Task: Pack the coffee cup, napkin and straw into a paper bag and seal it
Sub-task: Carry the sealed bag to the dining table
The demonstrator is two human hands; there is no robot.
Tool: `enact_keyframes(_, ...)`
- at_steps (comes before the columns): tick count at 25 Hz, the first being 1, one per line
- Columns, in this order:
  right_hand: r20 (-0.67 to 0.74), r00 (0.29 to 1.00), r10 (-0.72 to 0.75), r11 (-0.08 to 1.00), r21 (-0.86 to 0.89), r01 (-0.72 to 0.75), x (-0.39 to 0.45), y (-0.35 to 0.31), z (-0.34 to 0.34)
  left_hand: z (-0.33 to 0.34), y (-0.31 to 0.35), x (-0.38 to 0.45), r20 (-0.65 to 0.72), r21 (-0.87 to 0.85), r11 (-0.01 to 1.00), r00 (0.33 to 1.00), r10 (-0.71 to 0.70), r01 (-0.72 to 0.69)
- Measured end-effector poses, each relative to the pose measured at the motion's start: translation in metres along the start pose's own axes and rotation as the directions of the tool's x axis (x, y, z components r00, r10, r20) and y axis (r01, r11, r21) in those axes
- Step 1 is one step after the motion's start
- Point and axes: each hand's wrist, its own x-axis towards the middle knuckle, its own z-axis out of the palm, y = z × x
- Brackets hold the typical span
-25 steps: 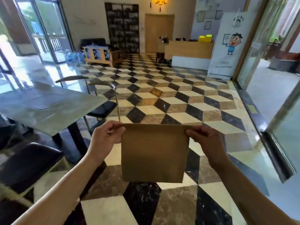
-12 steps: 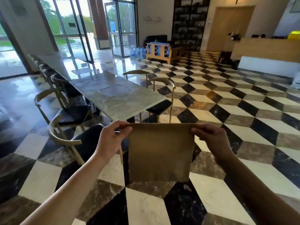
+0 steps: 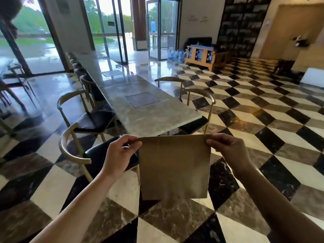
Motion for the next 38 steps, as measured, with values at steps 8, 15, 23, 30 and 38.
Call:
enact_keyframes(8, 0.140, 0.989, -0.043, 0.997, -0.062, 0.052, 0.165, 0.039, -0.008, 0.059, -0.033, 0.108, -0.129, 0.068, 0.992, 0.987, -0.100, 0.109)
enact_keyframes(15, 0.177, 0.984, -0.009, 1.000, -0.007, 0.011, 0.282, 0.077, 0.023, 0.083, -0.091, 0.210, -0.191, 0.112, 0.987, 0.977, -0.093, 0.115)
enact_keyframes(23, 0.166, 0.985, 0.037, 0.999, 0.003, -0.038, 0.430, 0.109, 0.088, 0.080, -0.177, 0.348, -0.178, 0.098, 0.989, 0.980, -0.090, 0.109)
enact_keyframes(30, 0.186, 0.982, -0.014, 1.000, -0.014, 0.017, 0.554, 0.134, 0.136, 0.080, -0.240, 0.460, -0.196, 0.170, 0.981, 0.979, -0.061, 0.096)
enact_keyframes(38, 0.294, 0.956, 0.014, 0.999, 0.039, -0.026, 0.680, 0.204, 0.179, 0.100, -0.310, 0.543, -0.296, 0.265, 0.942, 0.947, -0.123, 0.205)
